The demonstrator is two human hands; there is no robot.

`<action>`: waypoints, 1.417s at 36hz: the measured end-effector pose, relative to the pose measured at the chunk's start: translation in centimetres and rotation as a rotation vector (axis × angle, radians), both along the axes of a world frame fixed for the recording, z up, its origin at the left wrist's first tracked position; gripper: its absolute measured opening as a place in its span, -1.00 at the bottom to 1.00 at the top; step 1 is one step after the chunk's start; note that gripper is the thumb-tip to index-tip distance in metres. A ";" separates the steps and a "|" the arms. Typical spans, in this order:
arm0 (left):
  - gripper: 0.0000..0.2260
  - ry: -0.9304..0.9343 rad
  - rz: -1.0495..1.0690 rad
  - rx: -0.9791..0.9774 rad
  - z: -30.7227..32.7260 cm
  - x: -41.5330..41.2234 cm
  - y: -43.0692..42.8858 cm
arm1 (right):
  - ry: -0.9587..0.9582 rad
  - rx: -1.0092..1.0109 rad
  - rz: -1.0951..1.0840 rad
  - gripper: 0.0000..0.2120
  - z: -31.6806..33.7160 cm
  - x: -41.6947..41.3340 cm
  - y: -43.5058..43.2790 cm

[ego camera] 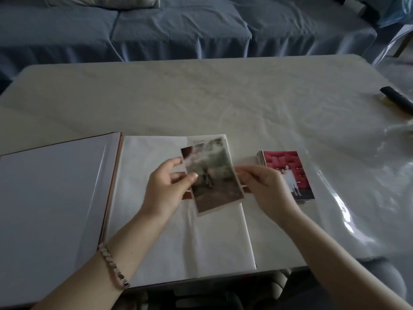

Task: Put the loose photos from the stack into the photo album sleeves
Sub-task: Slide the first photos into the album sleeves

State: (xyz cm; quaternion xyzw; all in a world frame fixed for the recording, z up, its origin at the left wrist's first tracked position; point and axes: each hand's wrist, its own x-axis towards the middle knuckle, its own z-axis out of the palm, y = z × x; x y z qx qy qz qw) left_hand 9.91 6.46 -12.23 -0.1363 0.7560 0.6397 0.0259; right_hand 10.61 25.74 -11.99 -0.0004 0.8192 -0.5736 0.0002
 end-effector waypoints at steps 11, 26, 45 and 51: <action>-0.39 0.304 0.123 -0.677 -0.1 2.8 -6.5 | 0.059 0.674 0.162 -0.58 -5.4 -1.0 -1.9; -0.35 0.199 -0.131 -0.513 -2.6 5.6 -5.1 | 0.111 0.626 0.115 -0.59 -7.0 -0.3 -2.5; -0.52 -0.268 -0.439 -0.363 -1.9 5.3 -7.1 | 0.111 0.634 0.122 -0.59 -7.0 -0.2 -2.3; -0.50 -0.250 -0.452 -0.394 -2.2 5.3 -5.7 | 0.110 0.637 0.131 -0.58 -6.8 -0.2 -2.3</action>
